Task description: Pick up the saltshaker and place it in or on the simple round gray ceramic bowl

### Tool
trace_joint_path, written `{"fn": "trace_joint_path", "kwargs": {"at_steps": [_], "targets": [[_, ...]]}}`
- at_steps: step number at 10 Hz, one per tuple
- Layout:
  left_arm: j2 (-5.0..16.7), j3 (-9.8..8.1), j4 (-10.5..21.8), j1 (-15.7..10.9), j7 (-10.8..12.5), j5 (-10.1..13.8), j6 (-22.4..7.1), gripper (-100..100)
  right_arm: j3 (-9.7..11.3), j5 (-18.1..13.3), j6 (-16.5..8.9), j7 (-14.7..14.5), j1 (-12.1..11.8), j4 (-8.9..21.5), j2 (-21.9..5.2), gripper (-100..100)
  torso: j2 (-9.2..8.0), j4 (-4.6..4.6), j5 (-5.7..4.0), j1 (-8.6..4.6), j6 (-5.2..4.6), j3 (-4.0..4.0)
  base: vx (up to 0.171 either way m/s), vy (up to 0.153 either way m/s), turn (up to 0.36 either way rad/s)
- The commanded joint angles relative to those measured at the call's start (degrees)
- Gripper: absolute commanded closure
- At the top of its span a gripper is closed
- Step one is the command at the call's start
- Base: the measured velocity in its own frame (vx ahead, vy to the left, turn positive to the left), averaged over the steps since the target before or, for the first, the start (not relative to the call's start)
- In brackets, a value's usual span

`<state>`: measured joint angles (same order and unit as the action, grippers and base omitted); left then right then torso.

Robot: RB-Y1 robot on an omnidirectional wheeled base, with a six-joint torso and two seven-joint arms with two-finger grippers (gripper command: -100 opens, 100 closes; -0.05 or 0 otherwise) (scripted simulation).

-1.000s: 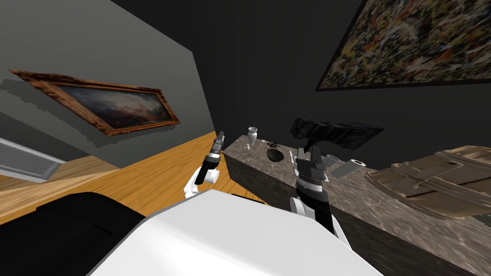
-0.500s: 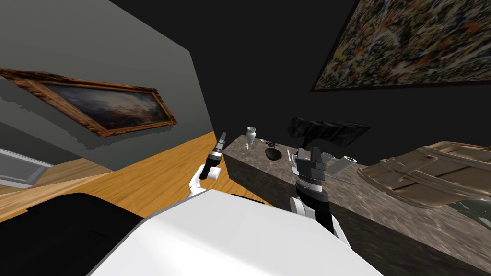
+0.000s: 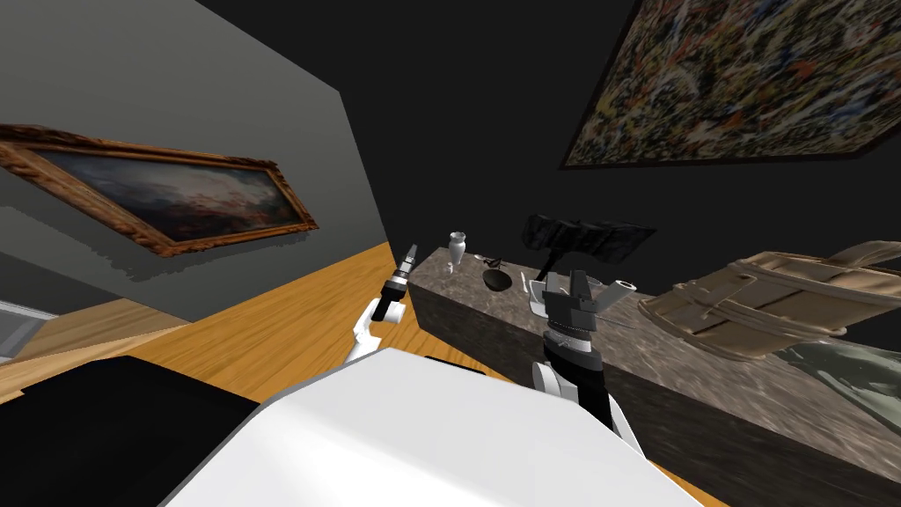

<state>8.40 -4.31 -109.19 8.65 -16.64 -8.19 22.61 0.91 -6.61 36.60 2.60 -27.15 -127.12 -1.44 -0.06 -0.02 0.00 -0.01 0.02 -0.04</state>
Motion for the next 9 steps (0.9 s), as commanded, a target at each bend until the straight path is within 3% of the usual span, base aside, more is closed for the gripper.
{"fn": "trace_joint_path", "kwargs": {"at_steps": [1,4,8,9], "targets": [[-0.19,-0.59,2.86,-1.82,-1.14,-0.93,-0.14,-100,0.00,0.00,0.00,0.00,0.00,0.00,0.00,0,0.00,0.00,0.00,0.00,0.00,0.00,-0.012,-0.009,-0.055],[-0.13,-1.15,5.63,-3.13,-2.00,-1.61,-0.27,-100,0.00,0.00,0.00,0.00,0.00,0.00,0.00,0,0.05,0.01,0.00,0.00,-0.01,0.03,-0.006,-0.005,-0.045],[0.08,-2.56,12.46,-6.60,-4.94,-3.57,-0.47,-100,0.00,0.00,0.00,0.00,0.00,0.00,0.00,0,0.08,0.02,0.00,-0.01,0.00,0.04,-0.001,-0.010,-0.072],[0.08,-2.56,12.69,-6.60,-4.94,-3.57,-0.47,-100,0.00,0.00,0.00,0.00,0.00,0.00,0.00,0,0.09,0.02,-0.01,-0.02,-0.01,0.05,0.005,-0.007,-0.036]]}}
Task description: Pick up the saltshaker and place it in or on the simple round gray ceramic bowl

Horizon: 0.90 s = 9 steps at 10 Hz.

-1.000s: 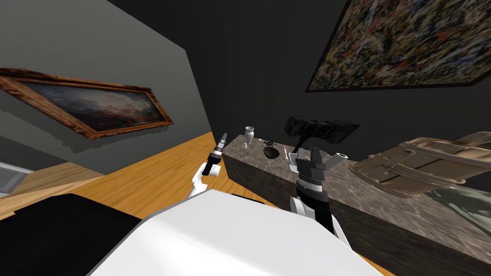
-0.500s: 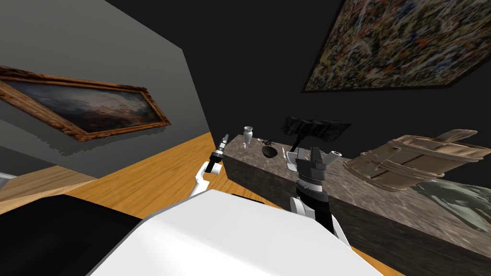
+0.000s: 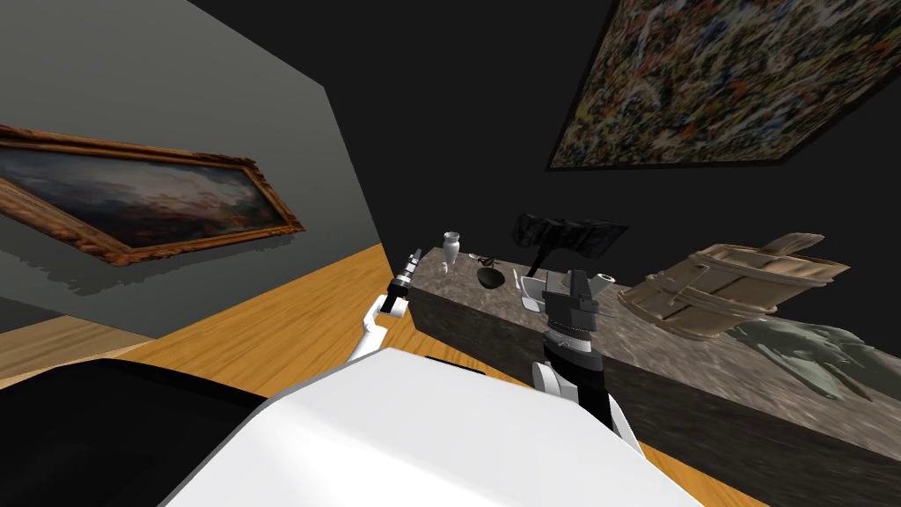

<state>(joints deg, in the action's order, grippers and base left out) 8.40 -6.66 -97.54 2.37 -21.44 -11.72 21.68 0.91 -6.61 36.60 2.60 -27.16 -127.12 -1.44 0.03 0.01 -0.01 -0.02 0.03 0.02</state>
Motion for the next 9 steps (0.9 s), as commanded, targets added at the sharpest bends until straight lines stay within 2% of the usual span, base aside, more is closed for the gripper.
{"fn": "trace_joint_path", "kwargs": {"at_steps": [1,2,5,6,9], "targets": [[0.15,-0.57,2.86,-1.31,-1.25,-0.65,0.47,-100,0.00,0.00,0.00,0.00,0.00,0.00,0.00,0,0.00,0.00,0.00,0.00,0.00,0.00,0.010,-0.009,-0.060],[0.15,-0.57,3.44,-1.31,-1.25,-0.65,0.47,-100,0.00,0.00,0.00,0.00,0.00,0.00,0.00,0,0.02,0.00,0.00,-0.01,-0.02,0.01,0.010,-0.008,-0.041],[0.25,-1.38,9.89,-3.80,-4.90,-2.39,0.70,-100,0.00,0.00,0.00,0.00,0.00,0.00,0.00,0,0.07,0.02,-0.01,-0.04,-0.01,0.04,0.025,-0.016,-0.099],[0.25,-1.38,10.75,-3.80,-4.90,-2.39,0.70,-100,0.00,0.00,0.00,0.00,0.00,0.00,0.00,0,0.11,0.02,-0.01,-0.06,-0.01,0.06,0.030,-0.018,-0.032],[0.18,-1.79,16.92,-5.62,-8.88,-3.96,1.22,-100,0.00,0.00,0.00,0.00,0.00,0.00,0.00,0,0.16,0.03,-0.01,-0.05,-0.01,0.09,0.048,-0.018,-0.096]]}}
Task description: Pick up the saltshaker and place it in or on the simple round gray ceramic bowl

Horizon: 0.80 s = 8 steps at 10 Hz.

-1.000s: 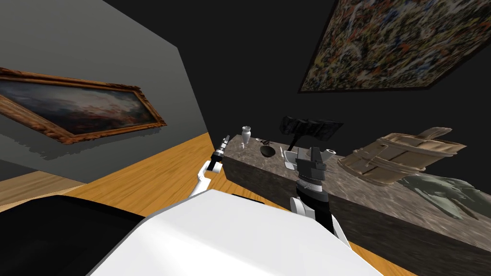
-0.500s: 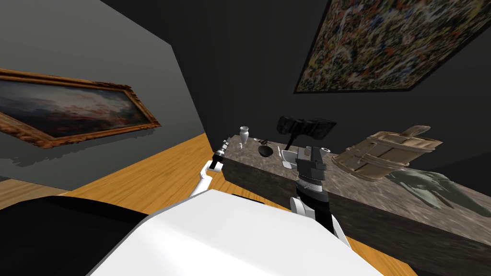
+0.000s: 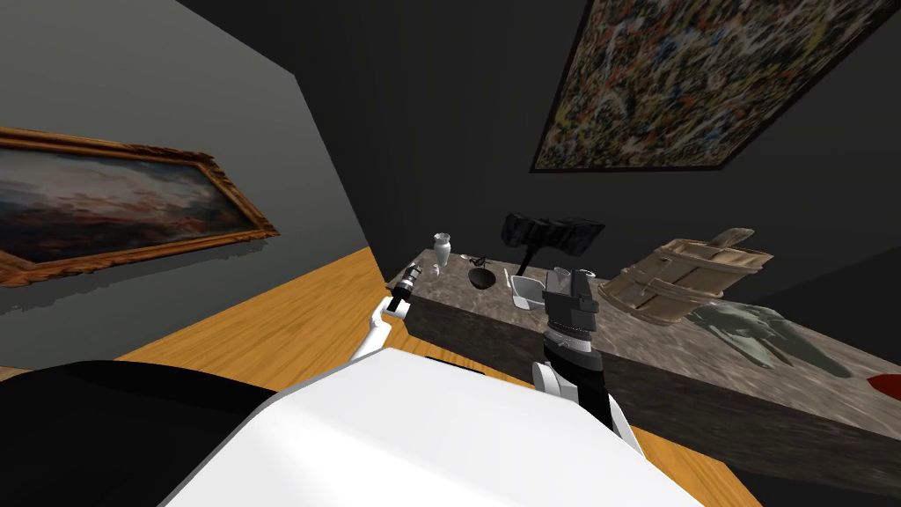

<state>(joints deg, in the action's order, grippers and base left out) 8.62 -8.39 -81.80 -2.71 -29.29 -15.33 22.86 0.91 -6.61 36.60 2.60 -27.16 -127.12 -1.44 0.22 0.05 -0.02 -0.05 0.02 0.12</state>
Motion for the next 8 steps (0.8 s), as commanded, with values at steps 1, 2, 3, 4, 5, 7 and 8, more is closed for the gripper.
{"fn": "trace_joint_path", "kwargs": {"at_steps": [1,2,3,4,5,7,8], "targets": [[-0.04,-0.06,2.19,-0.54,-1.03,-0.35,0.03,-100,0.00,0.00,0.00,0.00,0.00,0.00,0.00,0,0.00,0.00,0.00,0.00,0.00,0.00,0.041,-0.012,-0.036],[-0.05,-0.14,4.49,-1.03,-2.38,-0.84,0.25,-100,0.00,0.00,0.00,0.00,0.00,0.00,0.00,0,-0.04,-0.01,0.00,0.01,0.02,-0.02,0.032,-0.015,-0.056],[-0.05,-0.19,6.41,-1.48,-3.73,-1.32,0.49,-100,0.00,0.00,0.00,0.00,0.00,0.00,0.00,0,-0.07,-0.01,0.00,0.00,0.01,-0.04,0.056,-0.023,-0.106],[-0.01,-0.23,8.19,-1.89,-5.06,-1.78,0.73,-100,0.00,0.00,0.00,0.00,0.00,0.00,0.00,0,-0.02,-0.01,-0.01,-0.03,0.00,-0.01,0.074,-0.023,-0.117],[0.07,-0.26,10.39,-2.27,-6.35,-2.23,0.98,-100,0.00,0.00,0.00,0.00,0.00,0.00,0.00,0,0.05,0.01,-0.01,-0.03,0.00,0.03,0.072,-0.016,-0.085],[0.23,-0.28,12.90,-2.63,-7.59,-2.65,1.23,-100,0.00,0.00,0.00,0.00,0.00,0.00,0.00,0,-0.02,0.00,0.00,0.00,0.03,-0.01,0.041,-0.012,-0.046],[0.46,-0.29,14.27,-2.97,-8.76,-3.06,1.47,-100,0.00,0.00,0.00,0.00,0.00,0.00,0.00,0,-0.06,-0.01,0.00,0.00,0.02,-0.03,0.049,-0.013,-0.097]]}}
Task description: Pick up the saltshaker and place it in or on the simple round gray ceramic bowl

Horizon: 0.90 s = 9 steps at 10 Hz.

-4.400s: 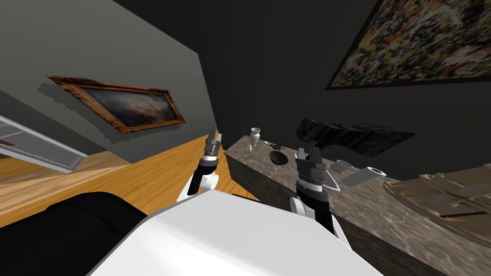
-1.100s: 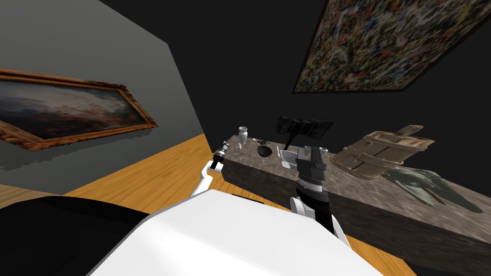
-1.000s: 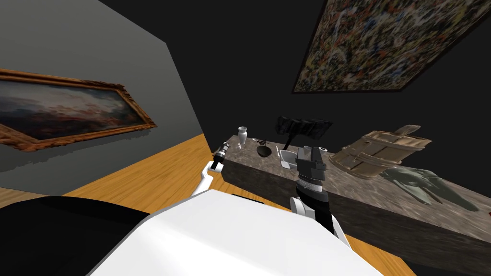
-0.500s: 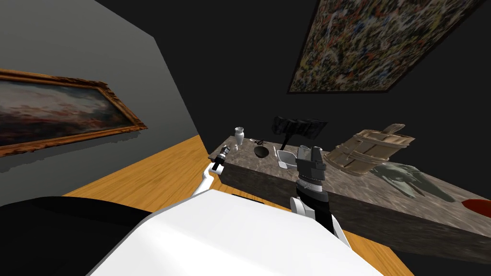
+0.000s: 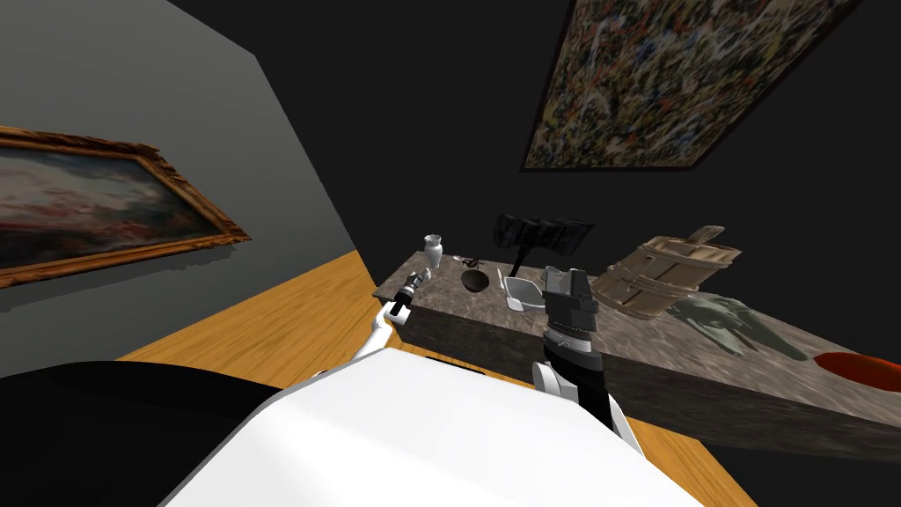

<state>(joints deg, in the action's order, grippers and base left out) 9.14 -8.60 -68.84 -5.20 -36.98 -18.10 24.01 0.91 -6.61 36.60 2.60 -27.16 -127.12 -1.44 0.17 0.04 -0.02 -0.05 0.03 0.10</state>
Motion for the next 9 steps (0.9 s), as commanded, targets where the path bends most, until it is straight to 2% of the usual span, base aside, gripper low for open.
{"fn": "trace_joint_path", "kwargs": {"at_steps": [1,4,5,9], "targets": [[-0.07,-0.08,1.80,-0.48,-1.07,-0.29,0.32,-100,0.00,0.00,0.00,0.00,0.00,0.00,0.00,0,0.00,0.00,0.00,0.00,0.00,0.00,0.034,-0.011,-0.030],[0.92,-0.11,6.59,-1.39,-4.10,-1.36,0.95,-100,0.00,0.00,0.00,0.00,0.00,0.00,0.00,0,-0.03,-0.01,0.00,-0.01,0.00,-0.02,0.043,-0.016,-0.070],[0.92,-0.11,6.59,-1.39,-4.10,-1.36,0.95,-100,0.00,0.00,0.00,0.00,0.00,0.00,0.00,0,0.00,0.00,-0.01,-0.02,0.01,0.00,0.034,-0.008,-0.011],[2.50,-0.19,11.32,-2.41,-7.01,-2.46,1.55,-100,0.00,0.00,0.00,0.00,0.00,0.00,0.00,0,-0.06,-0.01,0.00,0.02,0.01,-0.03,0.031,-0.007,-0.054]]}}
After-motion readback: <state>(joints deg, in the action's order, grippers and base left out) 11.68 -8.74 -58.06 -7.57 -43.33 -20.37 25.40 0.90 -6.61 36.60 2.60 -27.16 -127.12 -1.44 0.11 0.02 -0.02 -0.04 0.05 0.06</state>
